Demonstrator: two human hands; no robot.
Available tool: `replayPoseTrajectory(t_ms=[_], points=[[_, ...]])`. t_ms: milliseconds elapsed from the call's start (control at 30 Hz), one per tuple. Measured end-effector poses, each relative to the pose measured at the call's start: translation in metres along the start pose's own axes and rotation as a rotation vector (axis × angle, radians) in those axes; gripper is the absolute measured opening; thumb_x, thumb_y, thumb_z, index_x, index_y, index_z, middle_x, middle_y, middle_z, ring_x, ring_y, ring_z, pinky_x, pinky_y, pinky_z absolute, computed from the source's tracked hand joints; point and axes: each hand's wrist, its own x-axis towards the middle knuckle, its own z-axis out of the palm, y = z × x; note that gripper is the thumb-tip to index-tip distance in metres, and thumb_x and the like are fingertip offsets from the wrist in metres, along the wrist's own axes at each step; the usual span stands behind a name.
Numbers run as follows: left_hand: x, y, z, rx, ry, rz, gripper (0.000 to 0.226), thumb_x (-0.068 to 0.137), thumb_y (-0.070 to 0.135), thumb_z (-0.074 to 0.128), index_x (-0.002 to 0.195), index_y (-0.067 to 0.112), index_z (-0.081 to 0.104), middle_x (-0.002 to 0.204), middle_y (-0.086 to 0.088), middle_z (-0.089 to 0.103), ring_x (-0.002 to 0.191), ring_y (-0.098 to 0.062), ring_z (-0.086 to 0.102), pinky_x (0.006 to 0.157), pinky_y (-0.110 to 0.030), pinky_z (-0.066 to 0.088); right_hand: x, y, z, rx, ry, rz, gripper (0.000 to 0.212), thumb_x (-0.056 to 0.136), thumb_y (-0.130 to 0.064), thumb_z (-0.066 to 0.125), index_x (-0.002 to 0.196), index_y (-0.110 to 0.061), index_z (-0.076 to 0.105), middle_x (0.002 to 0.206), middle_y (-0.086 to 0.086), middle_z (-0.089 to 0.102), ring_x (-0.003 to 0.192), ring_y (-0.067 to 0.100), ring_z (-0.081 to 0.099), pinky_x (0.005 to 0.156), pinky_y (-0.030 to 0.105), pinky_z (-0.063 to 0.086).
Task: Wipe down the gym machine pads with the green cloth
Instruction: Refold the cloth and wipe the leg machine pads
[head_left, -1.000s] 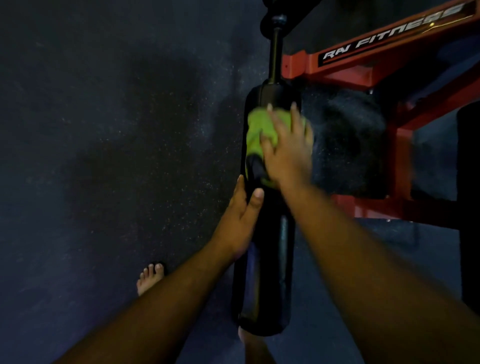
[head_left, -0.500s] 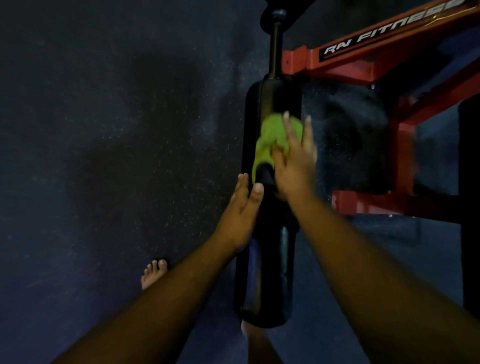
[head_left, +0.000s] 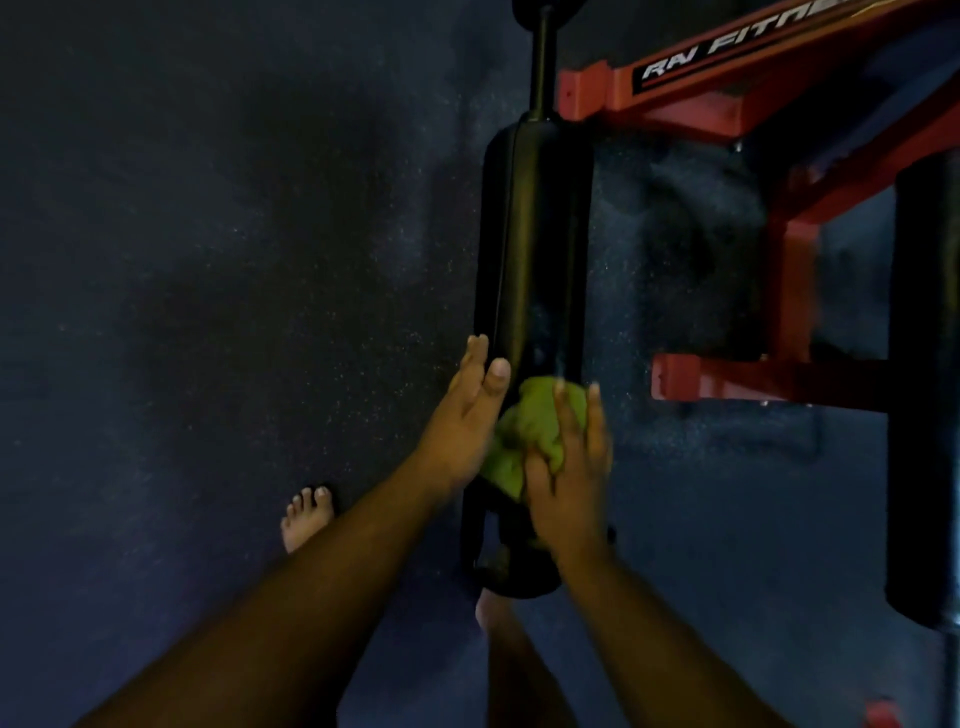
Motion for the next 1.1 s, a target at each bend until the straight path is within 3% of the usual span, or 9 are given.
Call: replayPoseTrajectory(t_ms=[167,300,467,567,700,800,867,967,1100], points=[[-0.002,-0.018,-0.004,-0.016,0.044,0.065,0.082,0.093,0.066,0.028,0.162,0.024,0.013,0.167,0.009,0.017,0.147,0.000,0.021,0.117,-0.015,0.021,0.122,-0.033,-0.003,-0.103,0.208,-0.048,0.067,0.095,-0.054,0.046,0.158,-0.038,0.031,0.170,0.010,0.014,0.150,0.035,0.028,0.117,0.049,0.029],[-0.020,-0.031,-0.001,-0.165,0.058,0.031,0.117,0.073,0.095,0.041,0.162,0.028,0.007,0.167,0.010,0.017,0.148,0.001,0.022,0.123,-0.025,0.022,0.042,-0.003,0.003,-0.186,0.088,-0.123,0.072,0.095,-0.064,0.049,0.159,-0.045,0.021,0.170,0.010,0.012,0.151,0.038,0.019,0.117,0.048,0.023],[-0.052,-0.046,0.007,-0.070,-0.009,-0.043,0.125,0.063,0.102,0.034,0.162,0.031,0.005,0.169,0.012,0.007,0.152,-0.002,0.011,0.128,-0.035,0.012,-0.095,0.034,0.009,-0.123,-0.034,-0.008,0.070,0.098,-0.067,0.039,0.157,-0.056,0.003,0.171,0.007,0.007,0.153,0.037,0.019,0.119,0.059,0.027],[-0.059,-0.057,0.010,-0.016,-0.033,-0.029,0.124,0.064,0.102,0.031,0.163,0.032,0.006,0.168,0.011,0.011,0.152,-0.004,0.016,0.125,-0.031,0.017,-0.040,0.012,0.008,-0.042,0.042,0.025,0.068,0.096,-0.063,0.043,0.153,-0.062,0.006,0.171,0.006,0.006,0.153,0.035,0.018,0.119,0.057,0.028],[-0.054,-0.067,0.011,-0.079,0.045,0.056,0.097,0.084,0.076,0.035,0.163,0.026,0.009,0.161,0.018,0.023,0.133,0.021,0.032,0.112,-0.012,0.029,0.061,-0.031,0.009,-0.263,0.175,-0.010,0.071,0.092,-0.061,0.051,0.157,-0.047,0.028,0.170,0.007,0.015,0.146,0.043,0.026,0.107,0.064,0.041],[-0.057,-0.070,0.011,-0.093,0.094,0.029,0.096,0.087,0.079,0.033,0.163,0.026,0.011,0.159,0.020,0.018,0.134,0.022,0.026,0.109,-0.006,0.026,0.028,-0.025,0.006,-0.413,0.062,-0.105,0.076,0.088,-0.062,0.049,0.158,-0.050,0.021,0.171,0.004,0.009,0.150,0.045,0.016,0.105,0.066,0.041],[-0.067,-0.066,0.012,-0.158,0.127,-0.038,0.097,0.086,0.082,0.030,0.163,0.028,0.008,0.165,0.015,0.014,0.143,0.013,0.020,0.119,-0.016,0.022,-0.039,-0.003,0.008,-0.458,-0.072,-0.148,0.086,0.084,-0.058,0.055,0.158,-0.053,0.011,0.172,0.003,0.002,0.153,0.046,0.006,0.109,0.068,0.037],[-0.078,-0.064,0.009,-0.140,0.147,-0.087,0.084,0.092,0.073,0.026,0.163,0.032,0.008,0.170,0.010,0.009,0.154,-0.007,0.014,0.128,-0.040,0.015,-0.104,0.023,0.010,-0.410,-0.119,-0.201,0.088,0.083,-0.056,0.064,0.156,-0.057,0.016,0.172,0.001,0.002,0.152,0.047,0.008,0.109,0.069,0.036],[-0.073,-0.067,0.009,-0.066,0.091,-0.055,0.084,0.092,0.073,0.030,0.162,0.031,0.011,0.169,0.005,0.017,0.152,-0.011,0.022,0.127,-0.040,0.021,-0.024,-0.004,0.007,-0.350,-0.073,-0.126,0.088,0.086,-0.044,0.069,0.154,-0.060,0.016,0.172,-0.002,-0.008,0.153,0.045,0.003,0.108,0.072,0.035]])
